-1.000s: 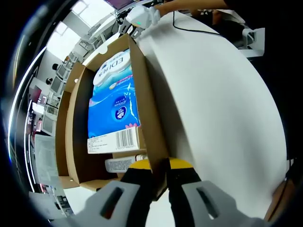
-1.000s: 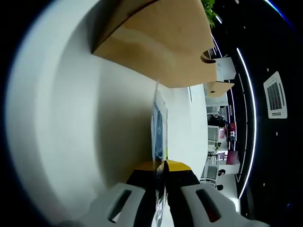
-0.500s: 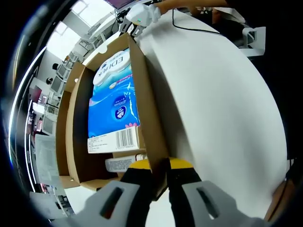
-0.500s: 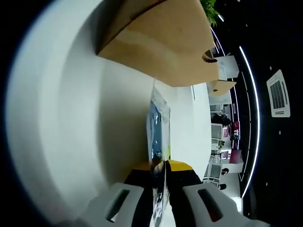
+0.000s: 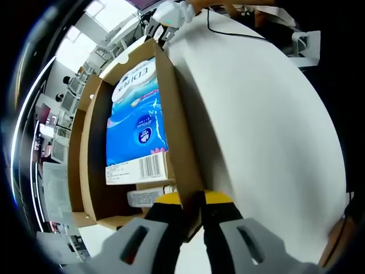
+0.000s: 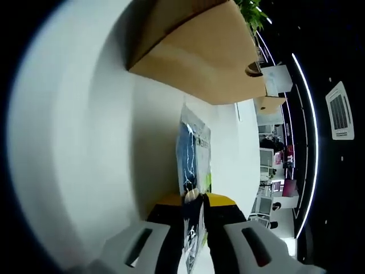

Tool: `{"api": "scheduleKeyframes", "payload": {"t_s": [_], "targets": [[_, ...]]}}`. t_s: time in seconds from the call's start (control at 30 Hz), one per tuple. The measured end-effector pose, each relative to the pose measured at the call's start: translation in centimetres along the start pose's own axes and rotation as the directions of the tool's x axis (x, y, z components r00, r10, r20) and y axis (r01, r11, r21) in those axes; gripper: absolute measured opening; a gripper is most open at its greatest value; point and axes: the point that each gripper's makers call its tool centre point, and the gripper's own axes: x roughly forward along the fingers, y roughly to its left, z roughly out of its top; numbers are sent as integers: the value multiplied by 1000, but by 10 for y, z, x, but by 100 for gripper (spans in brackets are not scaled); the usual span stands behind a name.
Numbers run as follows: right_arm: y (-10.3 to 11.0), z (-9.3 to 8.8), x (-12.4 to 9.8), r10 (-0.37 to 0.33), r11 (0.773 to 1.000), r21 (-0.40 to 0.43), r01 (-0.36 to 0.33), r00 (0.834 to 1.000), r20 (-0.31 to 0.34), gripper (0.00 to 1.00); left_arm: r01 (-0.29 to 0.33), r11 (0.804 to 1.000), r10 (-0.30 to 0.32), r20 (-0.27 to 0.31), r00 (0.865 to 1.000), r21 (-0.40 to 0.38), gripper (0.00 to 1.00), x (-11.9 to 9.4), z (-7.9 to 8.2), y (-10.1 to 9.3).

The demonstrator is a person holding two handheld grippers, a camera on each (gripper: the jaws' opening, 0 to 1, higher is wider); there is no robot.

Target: Operate the shoe box by opening the lid, removing the specified soft item, and placing it in the target area until the item is outside and the box remains undamaged.

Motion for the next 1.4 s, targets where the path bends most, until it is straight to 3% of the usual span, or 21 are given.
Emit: {"api": "scheduleKeyframes", "payload": {"t_s": [0.57, 0.77, 1.4], "targets": [[11, -9, -16, 67, 998, 2, -67, 998, -18, 14, -4, 1000, 4, -13, 1000, 11, 10, 1, -1, 0], [4, -8, -15, 67, 998, 15, -67, 998, -10, 16, 0, 1000, 0, -25, 1000, 13, 11, 3, -3, -1], [13, -33, -25, 141, 988, 67, -137, 988, -55, 15, -1, 1000, 2, -23, 1000, 14, 11, 3, -2, -1]]}}
